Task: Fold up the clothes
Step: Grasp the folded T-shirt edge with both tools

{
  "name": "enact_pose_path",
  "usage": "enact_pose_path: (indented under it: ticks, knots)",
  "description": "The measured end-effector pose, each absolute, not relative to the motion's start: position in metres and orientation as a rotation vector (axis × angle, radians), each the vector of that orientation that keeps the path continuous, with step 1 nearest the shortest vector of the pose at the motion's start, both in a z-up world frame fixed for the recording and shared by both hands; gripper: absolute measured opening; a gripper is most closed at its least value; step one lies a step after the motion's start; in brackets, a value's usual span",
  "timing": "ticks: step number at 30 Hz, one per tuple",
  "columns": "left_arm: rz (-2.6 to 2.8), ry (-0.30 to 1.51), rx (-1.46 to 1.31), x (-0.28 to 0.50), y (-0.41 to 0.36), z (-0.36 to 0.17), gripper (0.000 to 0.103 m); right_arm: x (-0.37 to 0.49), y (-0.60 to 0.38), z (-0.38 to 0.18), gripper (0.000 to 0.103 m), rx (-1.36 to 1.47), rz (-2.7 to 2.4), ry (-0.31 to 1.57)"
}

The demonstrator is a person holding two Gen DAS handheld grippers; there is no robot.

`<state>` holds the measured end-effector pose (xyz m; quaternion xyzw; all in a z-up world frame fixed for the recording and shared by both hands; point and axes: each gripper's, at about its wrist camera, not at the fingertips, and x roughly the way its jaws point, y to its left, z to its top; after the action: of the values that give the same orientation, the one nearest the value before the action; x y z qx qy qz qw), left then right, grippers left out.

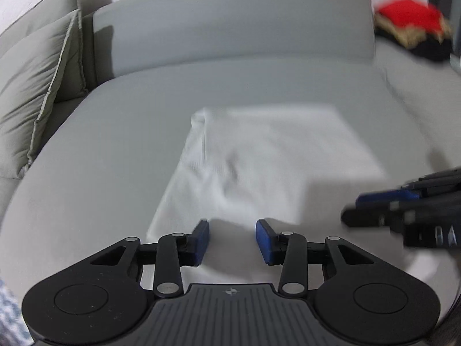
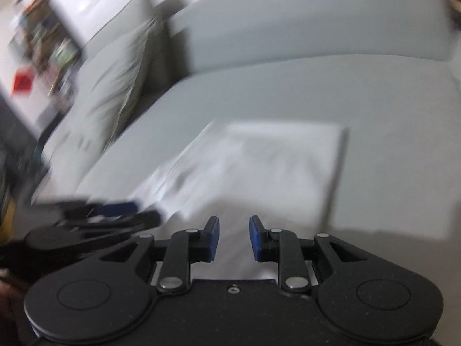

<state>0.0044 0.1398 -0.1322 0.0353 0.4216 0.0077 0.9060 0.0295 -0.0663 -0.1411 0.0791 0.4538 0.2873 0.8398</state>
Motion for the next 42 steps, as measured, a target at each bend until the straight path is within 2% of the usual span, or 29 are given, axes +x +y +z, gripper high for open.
enact_pose_path:
  ticks: [6,8,12,13,14,16,19,23,25,26,27,29,30,31,33,38,42]
  knots:
    - [0.017,0.91,0.135,-0.026,0.144,-0.135,0.04,0.002,-0.065,-0.122,0.024,-0.017,0.635,0.982]
    - [0.016,0.918,0.153,-0.036,0.145,-0.135,0.035,-0.014,-0.084,-0.111,0.023,-0.02,0.629,0.975]
    - [-0.04,0.818,0.107,-0.048,0.141,-0.119,0.034,-0.03,-0.103,-0.094,0.023,0.024,0.604,0.901]
    - [-0.063,0.811,0.115,-0.045,0.131,-0.12,0.034,-0.028,-0.099,-0.096,0.022,0.034,0.608,0.889]
    - [-0.085,0.804,0.122,-0.042,0.122,-0.122,0.034,-0.026,-0.095,-0.098,0.017,0.044,0.612,0.877]
    - [-0.13,0.804,0.156,-0.035,0.101,-0.13,0.035,-0.016,-0.083,-0.109,0.011,0.068,0.617,0.885]
    - [-0.137,0.863,0.249,-0.028,0.08,-0.153,0.034,-0.011,-0.065,-0.13,0.011,0.036,0.599,0.928]
    - [-0.139,0.861,0.222,-0.042,0.097,-0.136,0.034,-0.024,-0.069,-0.134,0.011,0.003,0.605,0.99]
    - [-0.135,0.856,0.205,-0.049,0.106,-0.127,0.035,-0.032,-0.082,-0.126,0.013,0.025,0.61,0.99]
    - [-0.097,0.829,0.177,-0.048,0.117,-0.122,0.037,-0.033,-0.091,-0.122,0.021,0.06,0.608,0.975]
    - [-0.06,0.802,0.149,-0.047,0.128,-0.118,0.041,-0.031,-0.1,-0.118,0.033,0.11,0.598,0.958]
    - [0.012,0.75,0.091,-0.044,0.151,-0.108,0.065,-0.021,-0.117,-0.114,0.048,0.243,0.567,0.927]
    - [0.04,0.744,0.042,-0.038,0.164,-0.105,0.072,-0.014,-0.125,-0.114,0.051,0.316,0.547,0.924]
    - [0.064,0.739,-0.007,-0.032,0.177,-0.103,0.075,-0.006,-0.132,-0.116,0.057,0.388,0.524,0.928]
    - [0.074,0.73,-0.106,-0.019,0.201,-0.103,0.076,0.009,-0.145,-0.124,0.065,0.536,0.498,0.948]
    - [0.059,0.754,-0.271,0.016,0.241,-0.116,0.08,0.037,-0.166,-0.165,0.065,0.867,0.407,1.002]
    - [-0.041,0.859,-0.427,0.047,0.261,-0.134,0.082,0.051,-0.168,-0.187,0.064,0.973,0.376,1.024]
